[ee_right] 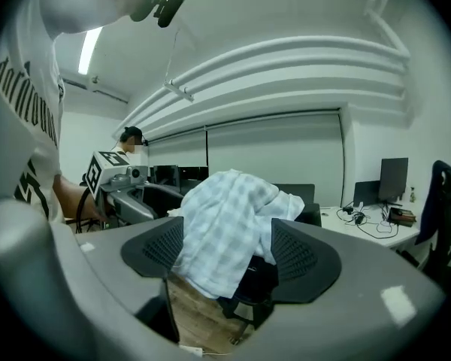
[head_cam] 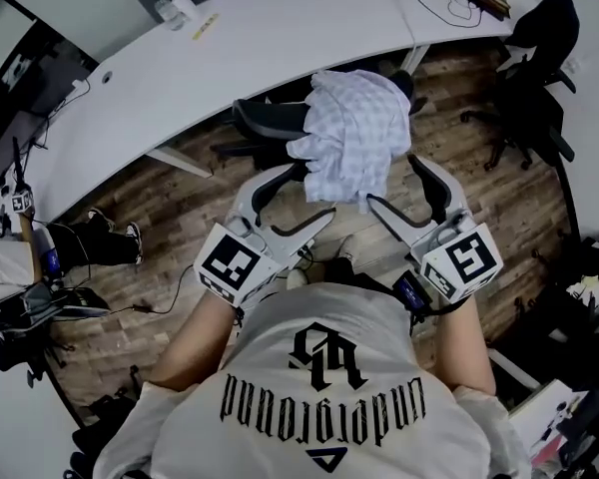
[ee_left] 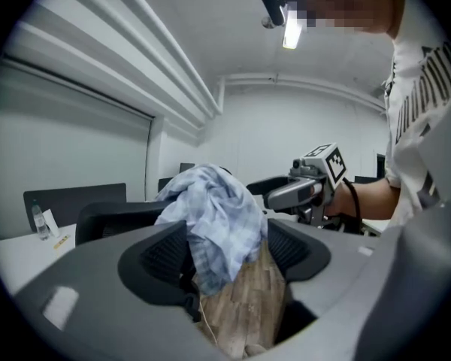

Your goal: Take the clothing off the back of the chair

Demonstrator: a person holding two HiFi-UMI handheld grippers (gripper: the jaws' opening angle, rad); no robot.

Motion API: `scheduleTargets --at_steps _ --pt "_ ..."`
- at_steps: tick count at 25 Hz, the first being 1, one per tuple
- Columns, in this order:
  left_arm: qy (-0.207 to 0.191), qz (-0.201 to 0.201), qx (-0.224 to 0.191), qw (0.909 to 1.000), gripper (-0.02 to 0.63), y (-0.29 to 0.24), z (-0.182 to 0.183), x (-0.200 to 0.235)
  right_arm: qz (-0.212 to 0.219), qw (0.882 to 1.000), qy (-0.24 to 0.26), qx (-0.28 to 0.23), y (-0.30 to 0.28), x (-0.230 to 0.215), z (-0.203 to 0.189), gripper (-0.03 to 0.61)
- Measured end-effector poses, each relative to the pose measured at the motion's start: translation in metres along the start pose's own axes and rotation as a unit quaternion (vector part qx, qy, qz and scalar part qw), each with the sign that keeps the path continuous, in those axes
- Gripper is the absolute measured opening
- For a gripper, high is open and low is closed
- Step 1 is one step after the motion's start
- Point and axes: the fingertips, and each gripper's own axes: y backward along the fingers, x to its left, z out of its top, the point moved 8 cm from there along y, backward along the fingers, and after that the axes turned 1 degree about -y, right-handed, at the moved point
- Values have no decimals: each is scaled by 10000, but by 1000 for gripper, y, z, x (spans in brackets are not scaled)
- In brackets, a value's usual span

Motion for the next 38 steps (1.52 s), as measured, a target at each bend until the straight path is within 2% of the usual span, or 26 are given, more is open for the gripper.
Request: scheduleTargets --at_steps 6,11,16,18,20,22,23,27,34,38 --pt "320 133 261 9991 412 -29 -13 5 359 9988 -283 150 -23 -31 -16 402" --pt "459 154 302 9984 412 -47 -14 9 754 9961 -422 152 -39 -37 -23 402" --pt "481 267 335 9979 408 -51 -13 11 937 9952 -269 117 -47 -36 -22 394" --pt "487 323 340 9977 363 -50 -13 13 1034 9944 -184 139 -49 -34 -21 333" --pt "478 382 311 9976 257 -47 -14 13 1055 9943 -48 154 -48 -29 -20 244" --pt "359 362 258 9984 145 -42 -12 11 983 9951 52 134 -45 -24 -18 191" --pt "276 325 238 9988 112 -41 -10 8 921 9956 94 106 -43 -22 -17 157" --pt "133 183 198 9995 91 -26 -6 -9 677 9974 238 -79 -29 -5 -11 52" --pt "29 -61 -30 10000 89 -1 5 -24 435 9976 466 -278 -11 29 5 40" --pt "-250 -233 -240 9991 89 28 6 -34 288 9973 562 -378 2 67 14 40"
